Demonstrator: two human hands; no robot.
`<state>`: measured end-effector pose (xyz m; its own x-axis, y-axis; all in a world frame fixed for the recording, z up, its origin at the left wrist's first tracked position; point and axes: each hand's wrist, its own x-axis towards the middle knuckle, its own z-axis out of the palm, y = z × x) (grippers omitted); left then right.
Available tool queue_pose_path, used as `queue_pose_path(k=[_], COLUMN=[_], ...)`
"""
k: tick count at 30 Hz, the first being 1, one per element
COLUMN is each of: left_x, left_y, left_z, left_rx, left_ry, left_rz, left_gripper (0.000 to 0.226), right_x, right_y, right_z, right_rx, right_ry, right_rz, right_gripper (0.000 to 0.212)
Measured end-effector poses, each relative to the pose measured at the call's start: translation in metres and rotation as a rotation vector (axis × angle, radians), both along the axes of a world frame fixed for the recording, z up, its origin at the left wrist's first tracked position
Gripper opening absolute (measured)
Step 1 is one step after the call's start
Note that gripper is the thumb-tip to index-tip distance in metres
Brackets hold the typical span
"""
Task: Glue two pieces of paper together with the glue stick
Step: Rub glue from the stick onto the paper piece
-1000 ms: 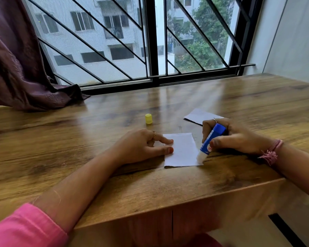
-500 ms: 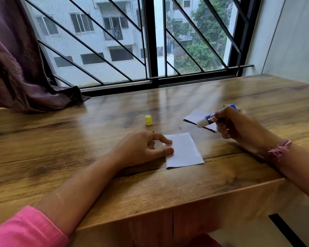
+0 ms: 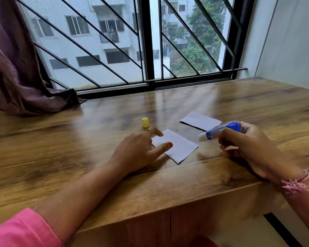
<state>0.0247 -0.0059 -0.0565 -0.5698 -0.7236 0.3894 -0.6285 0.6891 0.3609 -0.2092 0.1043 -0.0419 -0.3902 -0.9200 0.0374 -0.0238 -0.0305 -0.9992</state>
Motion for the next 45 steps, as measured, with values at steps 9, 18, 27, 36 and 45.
queue_pose_path(k=[9,18,27,36,45], left_x=[0.0,0.0,0.0,0.0,0.0], left_y=[0.001,0.0,0.002,0.003,0.005], left_z=[0.002,0.003,0.005,0.007,0.008], left_rx=[0.047,0.069,0.07,0.087,0.098], left_ry=[-0.082,-0.063,-0.059,-0.055,-0.051], left_rz=[-0.032,-0.01,-0.005,-0.003,-0.003], left_gripper=[0.036,0.038,0.037,0.036,0.036], right_x=[0.017,0.021,0.02,0.019,0.021], right_y=[-0.008,-0.007,-0.007,-0.007,-0.004], right_z=[-0.004,-0.004,-0.006,-0.007,-0.006], right_rx=[-0.043,-0.062,-0.066,-0.078,-0.127], right_ry=[0.28,0.591,0.687,0.71,0.751], right_rz=[-0.118,-0.109,-0.124,-0.132,-0.076], right_gripper=[0.015,0.016,0.021,0.024,0.025])
